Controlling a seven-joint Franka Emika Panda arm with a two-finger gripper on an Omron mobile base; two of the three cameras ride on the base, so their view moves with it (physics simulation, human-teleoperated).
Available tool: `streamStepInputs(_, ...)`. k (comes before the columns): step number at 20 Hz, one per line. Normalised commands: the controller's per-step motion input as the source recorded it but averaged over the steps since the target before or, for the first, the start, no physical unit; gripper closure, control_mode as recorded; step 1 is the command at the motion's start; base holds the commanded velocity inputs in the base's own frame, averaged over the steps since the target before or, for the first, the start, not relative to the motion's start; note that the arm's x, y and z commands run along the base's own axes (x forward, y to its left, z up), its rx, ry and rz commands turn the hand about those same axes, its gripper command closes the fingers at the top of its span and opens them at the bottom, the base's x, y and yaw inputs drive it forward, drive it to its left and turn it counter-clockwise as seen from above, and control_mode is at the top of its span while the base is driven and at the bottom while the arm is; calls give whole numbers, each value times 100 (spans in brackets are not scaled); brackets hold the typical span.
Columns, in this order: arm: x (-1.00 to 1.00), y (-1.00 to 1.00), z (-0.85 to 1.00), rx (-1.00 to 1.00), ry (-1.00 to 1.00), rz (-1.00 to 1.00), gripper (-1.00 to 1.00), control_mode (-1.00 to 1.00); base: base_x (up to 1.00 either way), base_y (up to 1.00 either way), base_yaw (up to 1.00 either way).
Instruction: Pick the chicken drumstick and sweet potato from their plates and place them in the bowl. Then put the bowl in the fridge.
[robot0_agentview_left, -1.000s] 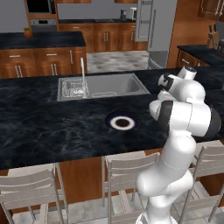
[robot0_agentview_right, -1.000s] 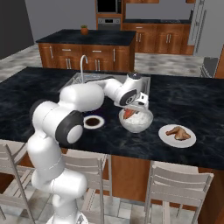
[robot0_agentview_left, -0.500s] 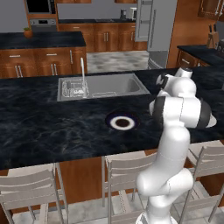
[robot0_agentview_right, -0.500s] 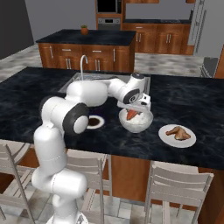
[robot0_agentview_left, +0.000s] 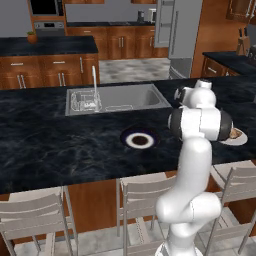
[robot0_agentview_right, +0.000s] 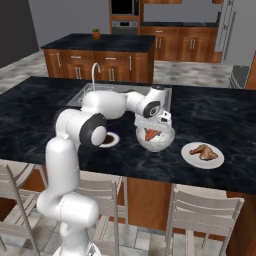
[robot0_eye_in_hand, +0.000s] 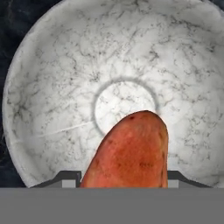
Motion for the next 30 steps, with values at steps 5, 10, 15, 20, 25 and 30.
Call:
streamStepInputs(5, 10, 0, -22, 0, 8, 0, 100, -100, 0, 0, 0)
streamStepInputs(10, 3, -2, -19, 0, 4, 0, 100, -100, 0, 0, 0)
streamStepInputs(15, 4, -2, -15, 0, 2, 0, 100, -100, 0, 0, 0)
streamStepInputs(20, 16, -2, -9, 0, 0, 0, 100, -100, 0, 0, 0)
streamStepInputs(25, 15, 0, -12, 0, 4, 0, -100, -100, 0, 0, 0)
streamStepInputs(30, 10, -2, -11, 1, 7, 0, -100, -100, 0, 0, 0)
